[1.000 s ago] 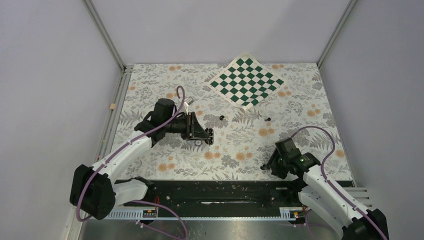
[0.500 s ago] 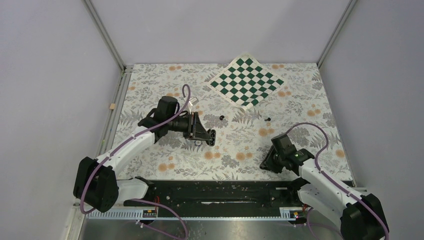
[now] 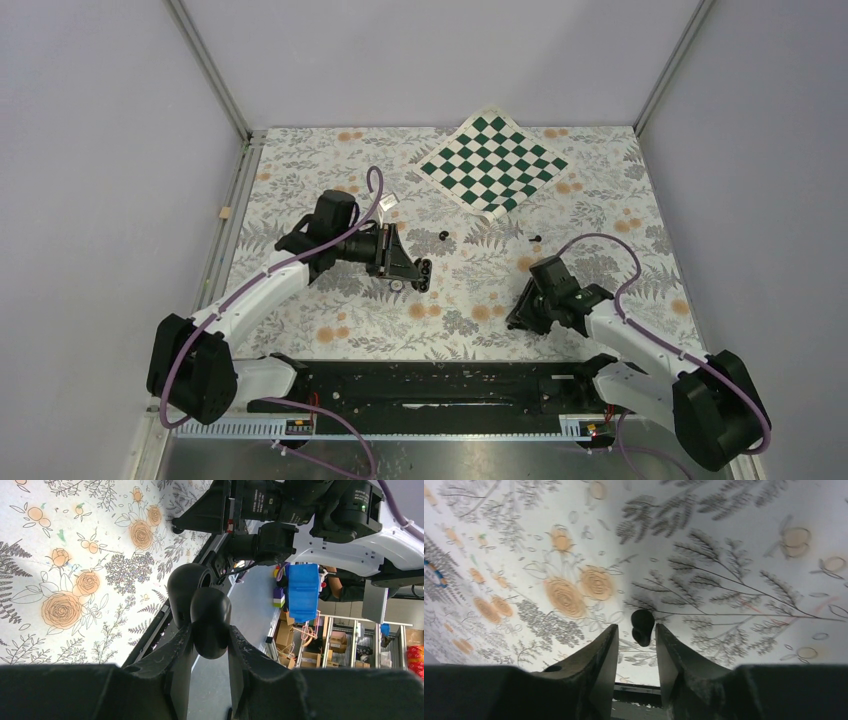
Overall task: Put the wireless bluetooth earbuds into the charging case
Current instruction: Move the left earbud to the corner of the board, then pick up the left earbud from the corner of the board.
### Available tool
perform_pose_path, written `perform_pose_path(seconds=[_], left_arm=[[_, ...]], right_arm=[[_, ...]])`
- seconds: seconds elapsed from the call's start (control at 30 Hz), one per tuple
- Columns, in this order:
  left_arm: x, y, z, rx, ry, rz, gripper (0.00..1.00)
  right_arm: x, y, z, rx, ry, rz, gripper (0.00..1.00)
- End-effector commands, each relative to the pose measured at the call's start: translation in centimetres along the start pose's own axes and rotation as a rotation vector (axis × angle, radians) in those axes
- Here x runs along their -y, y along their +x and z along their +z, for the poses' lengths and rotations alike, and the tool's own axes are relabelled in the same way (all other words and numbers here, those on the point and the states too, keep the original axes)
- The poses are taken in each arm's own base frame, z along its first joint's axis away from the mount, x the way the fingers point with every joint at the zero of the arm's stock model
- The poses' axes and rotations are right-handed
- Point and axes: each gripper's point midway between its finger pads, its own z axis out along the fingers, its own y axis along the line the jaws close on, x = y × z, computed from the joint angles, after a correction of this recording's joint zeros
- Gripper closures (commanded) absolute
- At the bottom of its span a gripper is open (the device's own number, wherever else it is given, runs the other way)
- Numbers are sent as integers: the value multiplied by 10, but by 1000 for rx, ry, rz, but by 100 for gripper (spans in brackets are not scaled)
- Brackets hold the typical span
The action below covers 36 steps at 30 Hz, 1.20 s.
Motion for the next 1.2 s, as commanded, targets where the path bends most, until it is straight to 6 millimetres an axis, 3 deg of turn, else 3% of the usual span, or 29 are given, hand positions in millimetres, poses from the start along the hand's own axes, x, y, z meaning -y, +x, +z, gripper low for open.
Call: perform_pose_path(seconds=[0.0,0.37,0.63,0.93,1.17], left_arm=[[19,-6,-5,3,52,90,100],[20,-4,-4,8,48,91,100],[20,-4,-2,13,49,87,100],[20,-2,-2,14,49,89,100],[20,-1,-2,14,48,90,100]], right_arm=[[-35,-16,-7,46,-87,-14,55],[-25,-9,-7,38,-77,-20,58],[-32,-11,-20,95,-5,-164,58],[-49,-5,-13,81,52,-278,58],[-46,-3,-1,57,89,-294,59]])
